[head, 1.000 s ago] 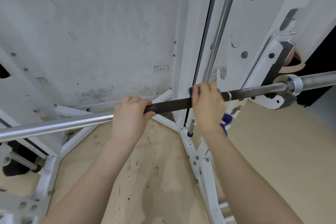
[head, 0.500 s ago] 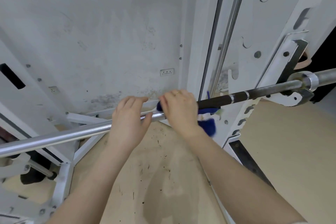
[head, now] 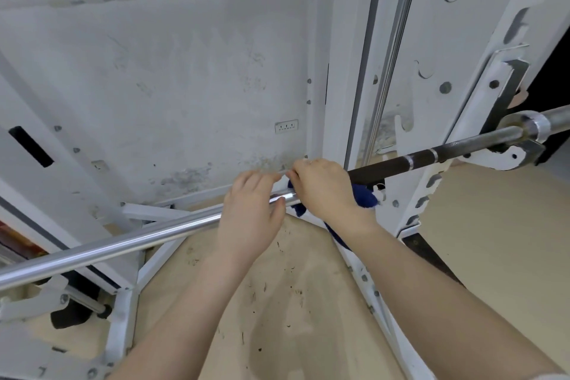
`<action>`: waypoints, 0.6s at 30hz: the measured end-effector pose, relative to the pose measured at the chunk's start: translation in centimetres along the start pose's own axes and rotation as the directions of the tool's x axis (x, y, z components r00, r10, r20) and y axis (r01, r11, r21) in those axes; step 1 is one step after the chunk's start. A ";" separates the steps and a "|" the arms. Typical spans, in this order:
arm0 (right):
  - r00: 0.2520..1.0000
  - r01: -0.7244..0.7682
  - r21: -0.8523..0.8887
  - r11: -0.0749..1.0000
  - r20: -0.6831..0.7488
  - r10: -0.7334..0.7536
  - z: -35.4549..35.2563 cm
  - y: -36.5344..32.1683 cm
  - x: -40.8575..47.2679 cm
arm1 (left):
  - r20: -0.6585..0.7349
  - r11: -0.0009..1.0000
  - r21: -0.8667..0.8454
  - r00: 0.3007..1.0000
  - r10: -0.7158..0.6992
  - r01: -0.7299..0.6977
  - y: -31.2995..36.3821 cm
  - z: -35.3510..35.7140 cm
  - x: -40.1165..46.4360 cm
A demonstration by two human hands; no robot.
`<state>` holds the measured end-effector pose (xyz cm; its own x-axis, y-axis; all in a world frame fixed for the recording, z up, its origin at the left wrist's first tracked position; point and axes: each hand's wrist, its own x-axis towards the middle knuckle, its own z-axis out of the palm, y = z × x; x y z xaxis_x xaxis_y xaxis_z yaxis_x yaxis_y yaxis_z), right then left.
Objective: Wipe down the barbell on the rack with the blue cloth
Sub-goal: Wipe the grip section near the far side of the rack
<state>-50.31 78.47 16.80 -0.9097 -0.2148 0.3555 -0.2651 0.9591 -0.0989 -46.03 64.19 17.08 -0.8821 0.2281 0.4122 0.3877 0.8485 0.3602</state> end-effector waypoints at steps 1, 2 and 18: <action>1.000 0.010 0.011 1.000 -0.012 -0.010 0.0 0.1 0.0 | 0.008 1.000 -0.003 1.000 -0.002 0.002 0.0 0.1 0.0; 1.000 -0.008 0.007 1.000 -0.019 0.008 -0.2 0.5 0.1 | 0.005 1.000 -0.011 1.000 0.006 -0.005 0.1 0.1 0.1; 0.991 0.014 -0.166 0.986 0.132 0.009 -1.5 1.9 1.4 | -0.067 0.998 -0.063 0.998 0.006 -0.010 1.6 1.4 0.3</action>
<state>-51.56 80.23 18.47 -0.9461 -0.2291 0.2291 -0.2207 0.9734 0.0618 -46.04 66.28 16.65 -0.8597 0.2003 0.4698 0.4128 0.8143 0.4081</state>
